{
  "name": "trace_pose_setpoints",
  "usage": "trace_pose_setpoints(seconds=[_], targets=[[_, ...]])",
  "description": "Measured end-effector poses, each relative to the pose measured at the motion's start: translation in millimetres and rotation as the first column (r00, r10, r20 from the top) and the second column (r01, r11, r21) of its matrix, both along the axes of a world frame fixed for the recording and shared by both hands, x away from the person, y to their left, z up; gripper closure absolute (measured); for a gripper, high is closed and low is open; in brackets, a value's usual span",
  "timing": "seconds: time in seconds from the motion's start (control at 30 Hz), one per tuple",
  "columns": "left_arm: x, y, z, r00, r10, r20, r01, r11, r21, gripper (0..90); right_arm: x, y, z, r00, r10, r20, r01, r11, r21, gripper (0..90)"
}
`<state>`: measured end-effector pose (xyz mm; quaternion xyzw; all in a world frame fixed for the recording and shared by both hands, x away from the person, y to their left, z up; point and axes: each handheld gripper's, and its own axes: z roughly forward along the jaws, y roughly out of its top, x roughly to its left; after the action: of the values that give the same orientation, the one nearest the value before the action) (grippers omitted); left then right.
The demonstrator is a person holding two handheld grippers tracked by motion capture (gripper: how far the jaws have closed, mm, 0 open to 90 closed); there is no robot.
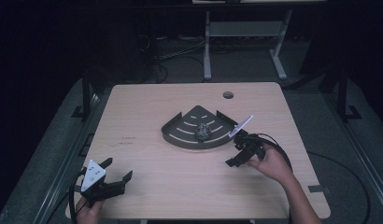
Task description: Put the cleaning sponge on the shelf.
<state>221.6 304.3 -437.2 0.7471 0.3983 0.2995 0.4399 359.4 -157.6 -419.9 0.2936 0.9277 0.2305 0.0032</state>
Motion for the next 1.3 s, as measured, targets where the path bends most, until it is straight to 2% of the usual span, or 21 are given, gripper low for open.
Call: trace_pose_setpoints(seconds=[0.4,1.0,1.3], targets=[[0.1,-1.5,-0.2,1.0000,-0.003,-0.001,0.003,1.0000,0.005,13.3,-11.8,-12.9,-5.8,0.9998,-0.017,-0.002,0.017,0.9998,0.000,18.1],[0.4,-3.0,-0.5,1.0000,-0.007,-0.002,0.007,1.0000,0.004,13.2,-28.0,-29.4,-9.0,0.9992,-0.035,0.020,0.034,0.9992,0.018,18.2],[0.4,-3.9,-0.7,1.0000,-0.009,0.000,0.009,1.0000,0.004,13.3,-38.3,-38.9,-16.4,0.9990,-0.044,0.011,0.044,0.9989,0.018,18.3]])
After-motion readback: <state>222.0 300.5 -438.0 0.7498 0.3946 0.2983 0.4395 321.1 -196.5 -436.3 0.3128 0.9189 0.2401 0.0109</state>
